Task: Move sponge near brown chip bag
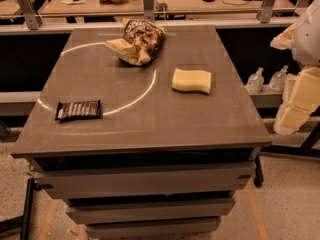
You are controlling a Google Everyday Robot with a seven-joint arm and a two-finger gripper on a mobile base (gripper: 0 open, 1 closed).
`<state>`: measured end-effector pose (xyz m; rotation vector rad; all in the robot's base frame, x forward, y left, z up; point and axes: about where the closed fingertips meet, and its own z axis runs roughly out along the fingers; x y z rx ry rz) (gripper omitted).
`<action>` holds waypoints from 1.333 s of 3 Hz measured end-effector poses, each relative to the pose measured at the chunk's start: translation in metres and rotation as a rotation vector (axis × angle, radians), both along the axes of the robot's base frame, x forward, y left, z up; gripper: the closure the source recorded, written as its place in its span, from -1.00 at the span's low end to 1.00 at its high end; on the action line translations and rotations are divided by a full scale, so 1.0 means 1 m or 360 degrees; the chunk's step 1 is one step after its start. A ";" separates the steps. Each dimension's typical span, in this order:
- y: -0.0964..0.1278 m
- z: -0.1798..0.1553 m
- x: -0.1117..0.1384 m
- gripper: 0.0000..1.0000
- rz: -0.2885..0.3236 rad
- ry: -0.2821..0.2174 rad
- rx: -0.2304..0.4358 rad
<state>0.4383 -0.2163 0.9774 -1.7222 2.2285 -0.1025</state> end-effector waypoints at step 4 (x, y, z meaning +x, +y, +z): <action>0.014 -0.004 0.071 -1.00 0.0081 -0.0002 0.0278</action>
Offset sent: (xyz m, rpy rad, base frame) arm 0.0158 0.0038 0.0002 0.0581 0.0203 0.0238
